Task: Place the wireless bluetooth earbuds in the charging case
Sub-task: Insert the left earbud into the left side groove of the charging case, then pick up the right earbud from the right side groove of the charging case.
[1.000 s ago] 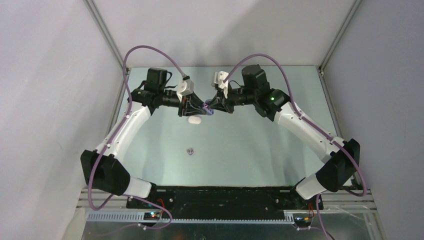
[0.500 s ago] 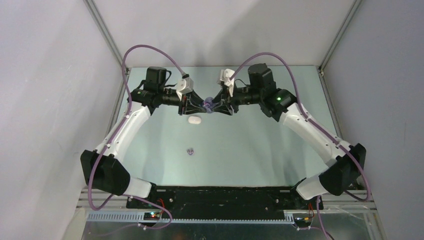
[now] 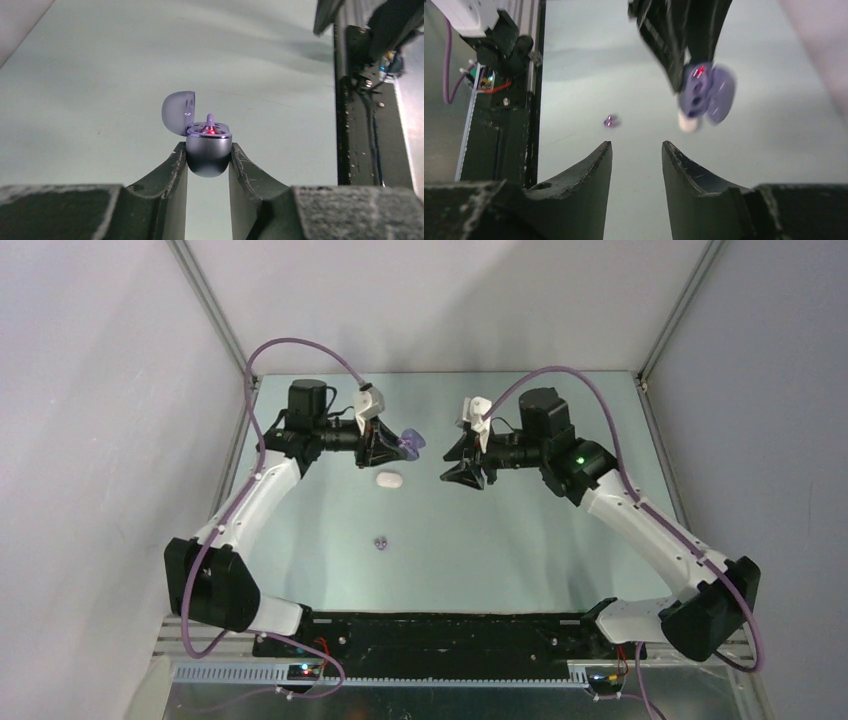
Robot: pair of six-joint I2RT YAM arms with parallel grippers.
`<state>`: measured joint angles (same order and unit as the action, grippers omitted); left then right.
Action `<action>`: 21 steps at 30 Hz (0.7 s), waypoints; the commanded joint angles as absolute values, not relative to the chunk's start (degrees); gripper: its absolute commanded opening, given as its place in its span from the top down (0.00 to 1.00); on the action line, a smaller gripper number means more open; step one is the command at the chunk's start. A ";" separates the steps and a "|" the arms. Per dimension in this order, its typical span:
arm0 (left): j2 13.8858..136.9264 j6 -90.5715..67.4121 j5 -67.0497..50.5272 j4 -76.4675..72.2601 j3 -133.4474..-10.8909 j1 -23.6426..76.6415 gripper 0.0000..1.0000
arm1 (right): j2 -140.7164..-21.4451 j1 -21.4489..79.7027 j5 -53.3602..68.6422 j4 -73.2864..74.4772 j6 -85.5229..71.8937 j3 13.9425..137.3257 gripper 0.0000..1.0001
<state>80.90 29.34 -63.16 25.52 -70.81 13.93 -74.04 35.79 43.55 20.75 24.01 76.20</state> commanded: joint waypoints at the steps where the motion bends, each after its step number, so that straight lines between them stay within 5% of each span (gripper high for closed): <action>1: 77.17 13.95 -56.71 10.20 -67.46 10.60 1.00 | -75.76 35.48 42.15 18.13 22.97 71.78 0.56; 8: 72.31 -16.51 -58.68 -21.03 -57.43 4.96 1.00 | -84.09 38.48 42.43 17.70 25.12 71.20 0.64; 21: 62.44 -22.92 -51.96 -26.45 -51.47 0.35 1.00 | -99.88 51.00 42.84 15.63 40.74 71.30 0.82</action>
<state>65.12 -18.33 -55.51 -20.93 -52.99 2.50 -96.18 47.86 42.52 17.87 33.34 71.05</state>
